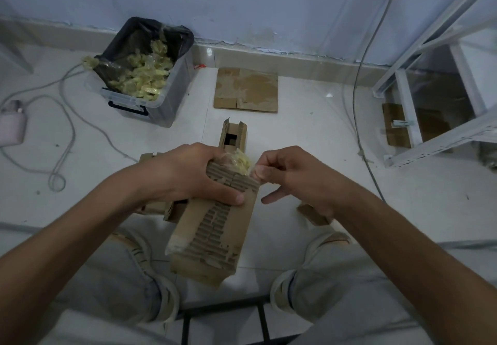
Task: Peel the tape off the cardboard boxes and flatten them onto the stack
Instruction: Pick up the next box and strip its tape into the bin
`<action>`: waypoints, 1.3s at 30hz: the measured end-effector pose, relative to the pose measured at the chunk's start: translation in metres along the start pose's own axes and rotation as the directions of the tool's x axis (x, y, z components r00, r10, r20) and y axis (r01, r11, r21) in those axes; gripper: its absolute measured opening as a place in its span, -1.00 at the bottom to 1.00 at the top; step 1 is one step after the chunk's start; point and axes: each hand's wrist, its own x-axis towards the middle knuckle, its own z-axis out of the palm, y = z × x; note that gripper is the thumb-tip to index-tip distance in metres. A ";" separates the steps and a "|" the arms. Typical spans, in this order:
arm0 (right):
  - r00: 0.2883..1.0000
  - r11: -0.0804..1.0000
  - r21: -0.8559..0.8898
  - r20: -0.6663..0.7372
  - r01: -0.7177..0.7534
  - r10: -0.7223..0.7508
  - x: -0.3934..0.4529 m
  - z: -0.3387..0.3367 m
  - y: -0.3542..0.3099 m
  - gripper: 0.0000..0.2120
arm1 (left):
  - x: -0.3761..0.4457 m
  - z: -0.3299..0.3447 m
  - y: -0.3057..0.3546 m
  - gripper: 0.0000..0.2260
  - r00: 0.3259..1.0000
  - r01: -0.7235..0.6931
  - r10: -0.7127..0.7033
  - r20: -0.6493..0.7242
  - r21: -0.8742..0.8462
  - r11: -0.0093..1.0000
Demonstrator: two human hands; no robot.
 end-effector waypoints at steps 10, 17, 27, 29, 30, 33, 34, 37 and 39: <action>0.871 0.960 0.210 0.487 -0.184 0.060 -0.010 -0.009 -0.005 -0.55 | -0.018 -0.011 -0.001 -0.67 0.933 -0.159 0.198 0.299 -0.150 0.976; 0.784 0.961 0.154 0.614 -0.231 0.089 -0.012 -0.003 -0.004 -0.72 | -0.023 -0.017 0.001 -0.53 0.896 -0.231 0.253 0.364 -0.105 0.967; 0.961 0.987 0.146 0.277 -0.062 0.020 -0.013 -0.004 -0.018 -0.68 | -0.024 -0.020 0.001 -0.56 0.969 -0.144 0.135 0.209 0.029 0.989; 0.982 0.996 0.088 0.189 -0.031 0.014 -0.011 0.000 -0.015 -0.66 | -0.023 -0.015 0.001 -0.54 0.976 -0.140 0.131 0.175 0.043 0.989; 0.989 1.000 0.025 0.145 -0.003 -0.001 -0.009 0.004 -0.012 -0.68 | -0.021 -0.012 0.001 -0.55 0.977 -0.142 0.132 0.167 0.045 0.989; 0.991 0.992 -0.054 0.075 0.117 -0.113 -0.004 0.015 -0.005 -0.81 | -0.017 -0.006 0.002 -0.63 0.982 -0.134 0.118 0.150 0.100 0.986; 0.986 0.985 -0.072 0.057 0.158 -0.154 -0.002 0.017 -0.003 -0.84 | -0.016 -0.004 0.002 -0.65 0.982 -0.131 0.114 0.150 0.111 0.985; 0.955 0.950 -0.139 -0.062 0.278 -0.289 0.000 0.019 -0.001 -0.89 | -0.012 0.000 0.001 -0.71 0.982 -0.150 0.143 0.126 0.046 0.988; 0.930 0.942 -0.127 -0.166 0.310 -0.328 0.000 0.017 0.001 -0.89 | -0.011 0.003 0.001 -0.72 0.981 -0.173 0.177 0.075 -0.059 0.983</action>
